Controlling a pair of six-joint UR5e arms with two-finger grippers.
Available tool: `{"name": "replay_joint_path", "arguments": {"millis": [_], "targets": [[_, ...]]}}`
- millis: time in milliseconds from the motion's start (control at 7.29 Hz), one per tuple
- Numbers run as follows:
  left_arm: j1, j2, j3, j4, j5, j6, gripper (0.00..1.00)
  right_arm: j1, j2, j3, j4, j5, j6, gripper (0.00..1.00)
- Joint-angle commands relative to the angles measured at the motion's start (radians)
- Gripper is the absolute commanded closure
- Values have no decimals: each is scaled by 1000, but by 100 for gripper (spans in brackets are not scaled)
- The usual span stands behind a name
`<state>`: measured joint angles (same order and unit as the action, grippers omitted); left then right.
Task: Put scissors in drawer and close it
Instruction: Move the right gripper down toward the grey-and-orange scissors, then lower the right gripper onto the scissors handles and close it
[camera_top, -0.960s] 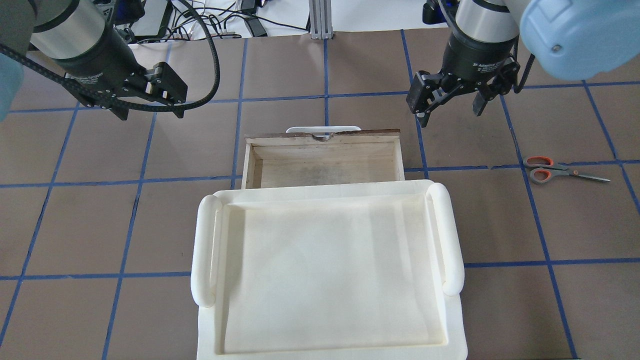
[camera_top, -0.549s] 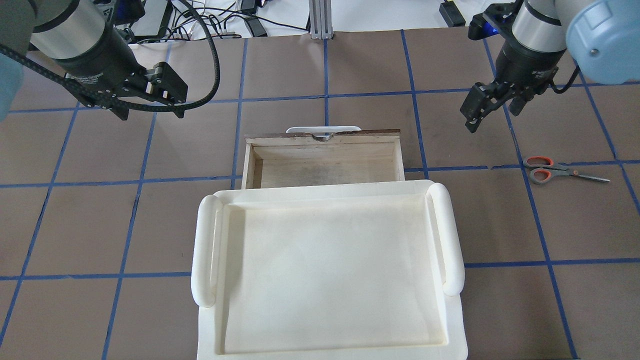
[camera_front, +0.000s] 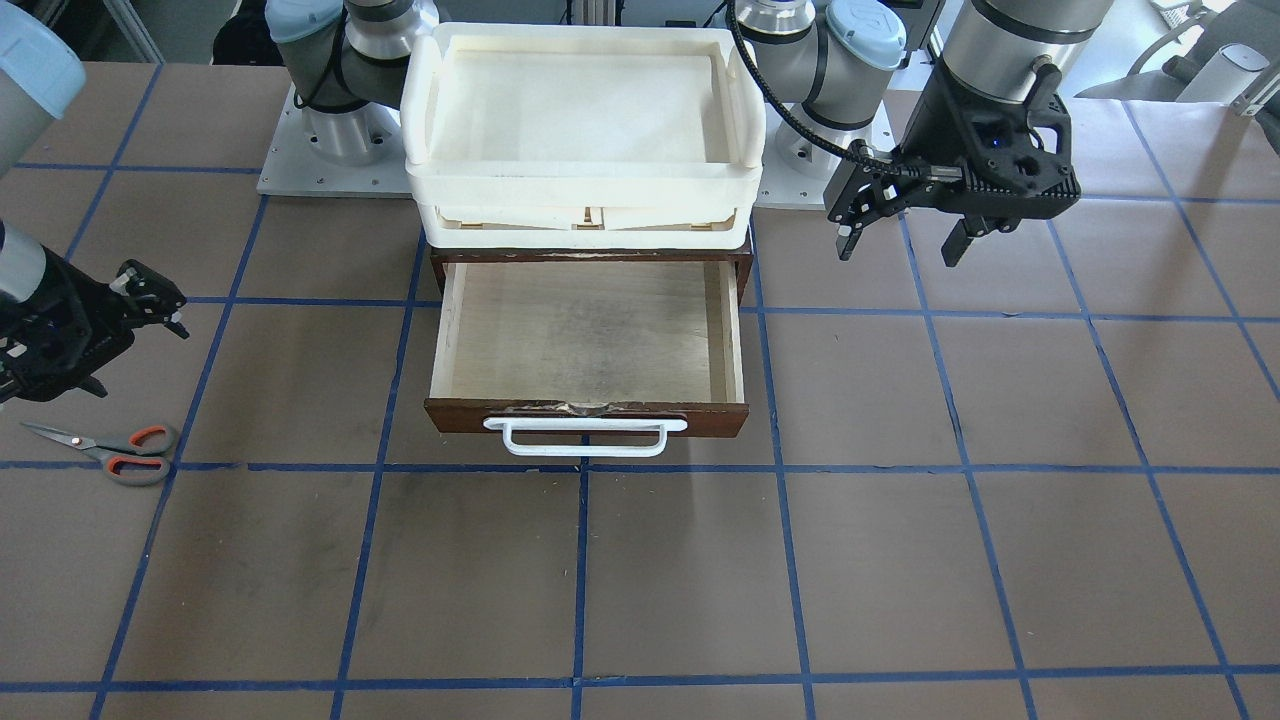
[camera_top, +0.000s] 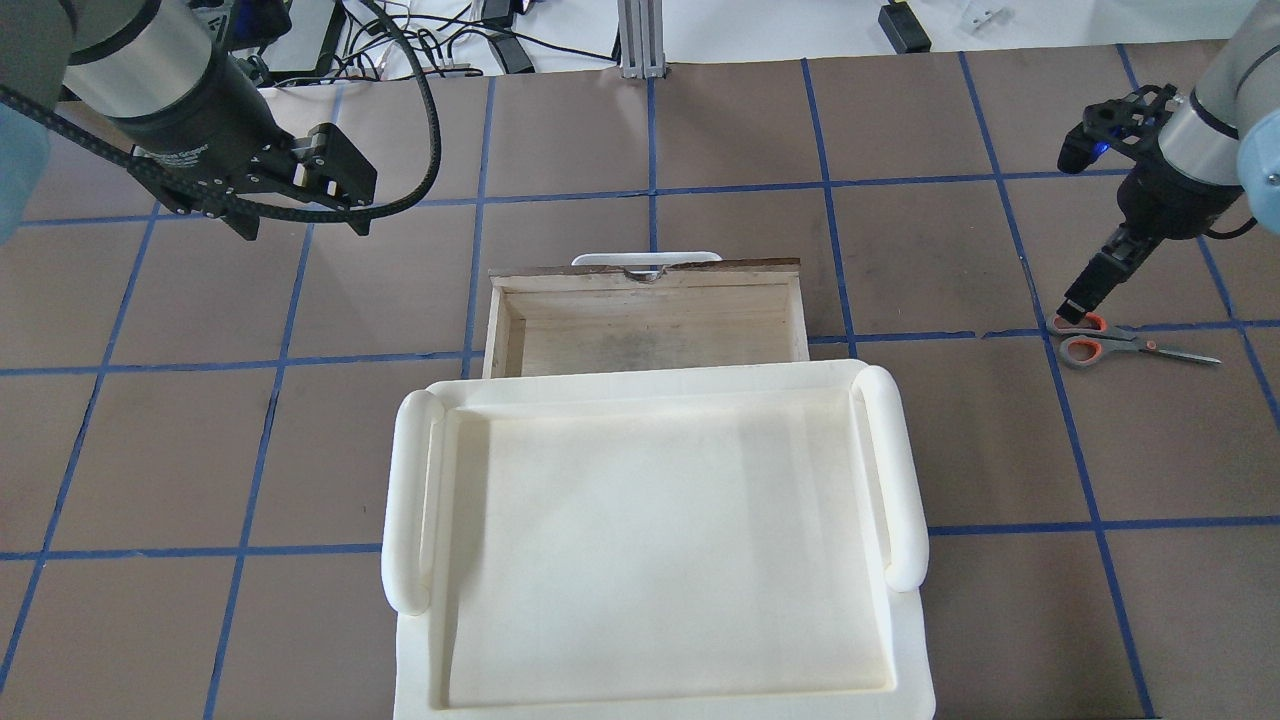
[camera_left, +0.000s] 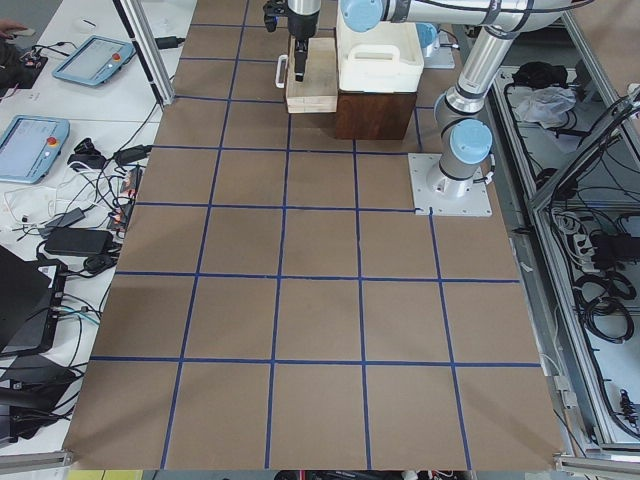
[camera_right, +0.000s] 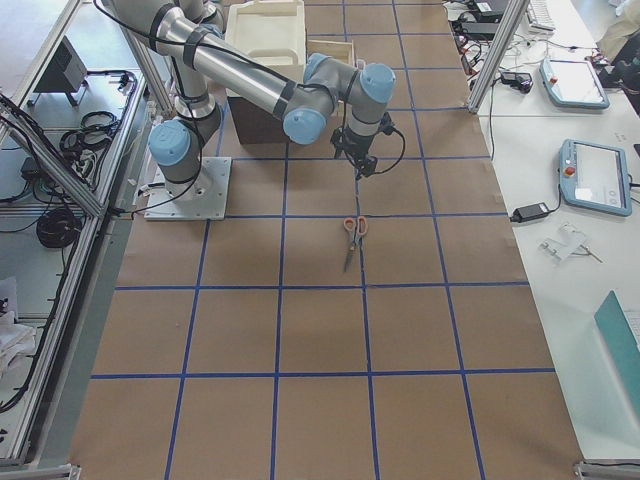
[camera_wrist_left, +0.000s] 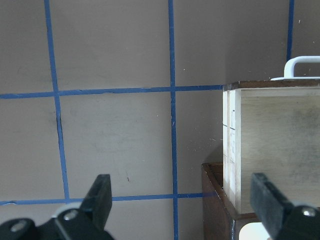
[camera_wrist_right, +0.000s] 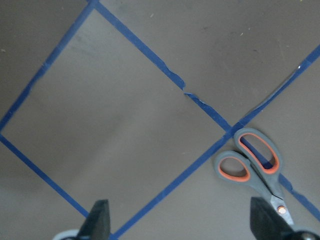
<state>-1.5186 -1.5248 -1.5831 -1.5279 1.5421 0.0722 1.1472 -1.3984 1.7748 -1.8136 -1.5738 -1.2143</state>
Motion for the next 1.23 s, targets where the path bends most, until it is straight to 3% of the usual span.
{"name": "replay_joint_path", "arguments": {"millis": [0, 274, 686, 1097], "targets": [[0, 0, 0, 0, 1, 0, 0, -110, 100, 18, -149, -24, -382, 0], [0, 0, 0, 0, 1, 1, 0, -193, 211, 25, -332, -6, -711, 0], [0, 0, 0, 3, 0, 0, 0, -195, 257, 105, -568, 87, -867, 0], [0, 0, 0, 3, -3, 0, 0, -195, 259, 152, -598, 84, -916, 3]]}}
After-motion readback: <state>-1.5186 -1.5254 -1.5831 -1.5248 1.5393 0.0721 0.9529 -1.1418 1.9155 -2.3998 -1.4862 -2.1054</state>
